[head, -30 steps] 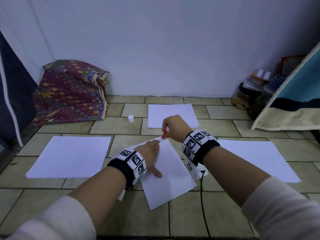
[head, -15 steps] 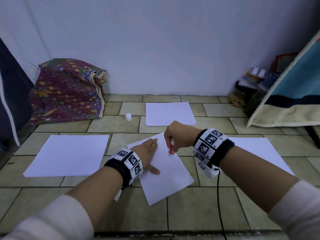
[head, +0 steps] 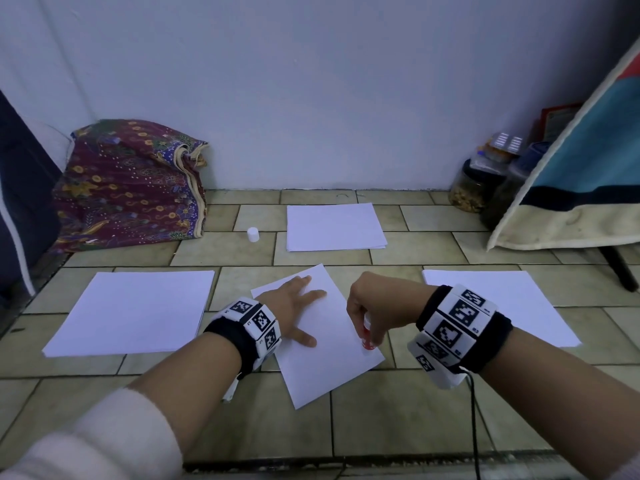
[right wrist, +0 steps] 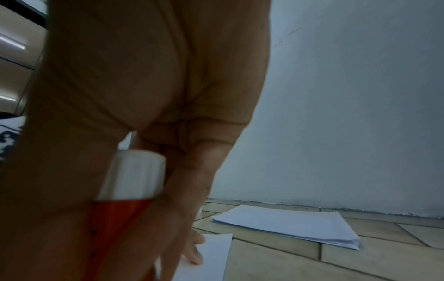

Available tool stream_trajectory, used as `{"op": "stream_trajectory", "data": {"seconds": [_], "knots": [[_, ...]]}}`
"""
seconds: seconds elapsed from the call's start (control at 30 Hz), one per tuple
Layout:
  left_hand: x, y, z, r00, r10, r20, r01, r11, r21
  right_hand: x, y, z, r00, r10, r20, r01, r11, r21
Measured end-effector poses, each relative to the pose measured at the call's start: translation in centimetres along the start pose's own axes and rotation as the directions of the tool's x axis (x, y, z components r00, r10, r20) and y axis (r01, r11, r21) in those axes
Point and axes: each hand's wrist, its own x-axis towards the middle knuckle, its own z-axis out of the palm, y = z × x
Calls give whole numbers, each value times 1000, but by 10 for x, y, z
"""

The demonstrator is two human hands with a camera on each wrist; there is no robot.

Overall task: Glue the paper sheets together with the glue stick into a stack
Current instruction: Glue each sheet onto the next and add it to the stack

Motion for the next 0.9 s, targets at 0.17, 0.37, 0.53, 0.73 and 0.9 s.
{"op": "stream_trajectory", "data": {"seconds": [0.17, 0.37, 0.53, 0.73, 0.9], "knots": [[-1, 3, -6, 999, -28, -15, 30, 996, 88, -10, 6, -7, 999, 22, 48, -23, 1000, 16], [-3, 13, -7, 977, 71, -202, -34, 983, 182, -18, 50, -34, 910, 253, -328, -146, 937, 318], [1, 20, -8, 970, 241, -39, -233, 960, 156, -3, 68, -31, 777, 455, -436, 7, 685, 728], [2, 23, -16, 991, 45, -128, -17, 977, 212, 25, 62, -20, 750, 441, -494, -102, 814, 571], [6, 22, -17, 989, -6, -145, 20, 995, 97, 46, 54, -16, 762, 425, -489, -110, 829, 548]]}}
